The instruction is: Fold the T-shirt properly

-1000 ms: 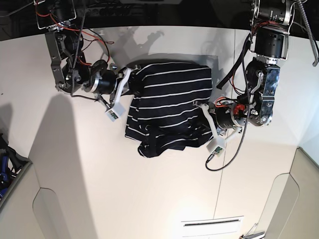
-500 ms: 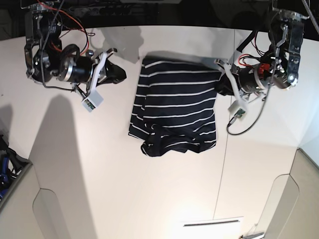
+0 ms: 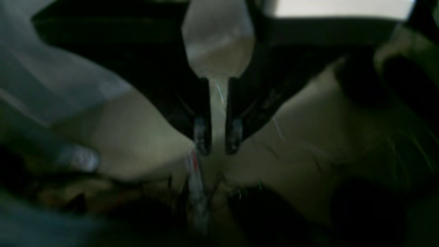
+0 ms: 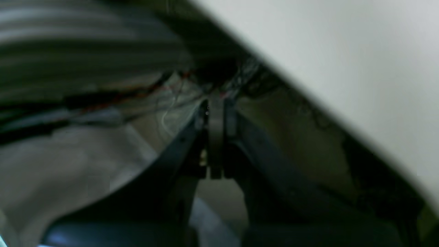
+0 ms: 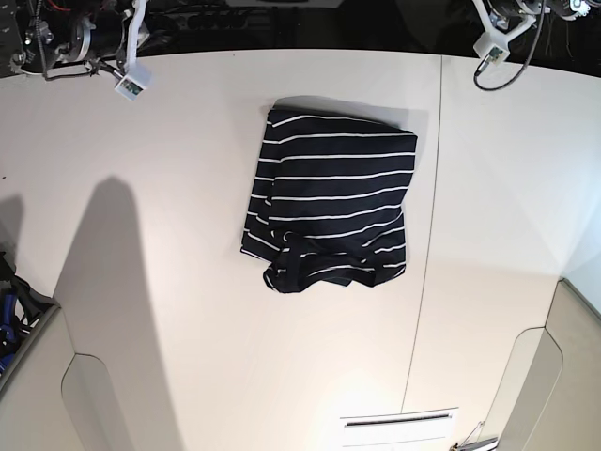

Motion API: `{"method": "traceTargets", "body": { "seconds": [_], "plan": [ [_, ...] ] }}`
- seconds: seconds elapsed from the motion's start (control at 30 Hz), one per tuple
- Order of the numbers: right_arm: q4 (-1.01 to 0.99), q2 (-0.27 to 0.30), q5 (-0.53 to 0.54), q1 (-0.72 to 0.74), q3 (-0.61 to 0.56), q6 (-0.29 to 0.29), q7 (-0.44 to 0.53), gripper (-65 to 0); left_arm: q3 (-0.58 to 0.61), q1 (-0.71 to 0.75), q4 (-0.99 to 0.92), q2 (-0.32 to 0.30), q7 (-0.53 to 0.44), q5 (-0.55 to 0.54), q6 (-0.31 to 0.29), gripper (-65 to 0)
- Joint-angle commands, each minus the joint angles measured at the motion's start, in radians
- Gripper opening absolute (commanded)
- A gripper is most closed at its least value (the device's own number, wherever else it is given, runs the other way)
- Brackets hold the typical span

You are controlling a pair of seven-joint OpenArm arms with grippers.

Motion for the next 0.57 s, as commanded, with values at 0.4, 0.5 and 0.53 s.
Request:
{"method": "traceTargets", "body": {
  "seconds": [0.4,0.5,0.53],
  "plan": [
    [-0.356,0.014,-0.201,-0.093,-0.087,0.003,0.267,-65.0,0.401,-0.164,-0.605,-0.005,-0.274,0.232,0.229,-57.0],
    [-0.49,0.007,-0.274,-0.073,-0.138,0.004,0.388,-65.0,0.49,-0.277,-0.788,0.011,-0.283,0.232,0.255,-57.0],
    [-0.533,-0.002,-0.298,-0.053,-0.153,0.003,0.394,-65.0,0.508,-0.319,-0.846,0.022,-0.283,0.233,0.257,-57.0]
  ]
}}
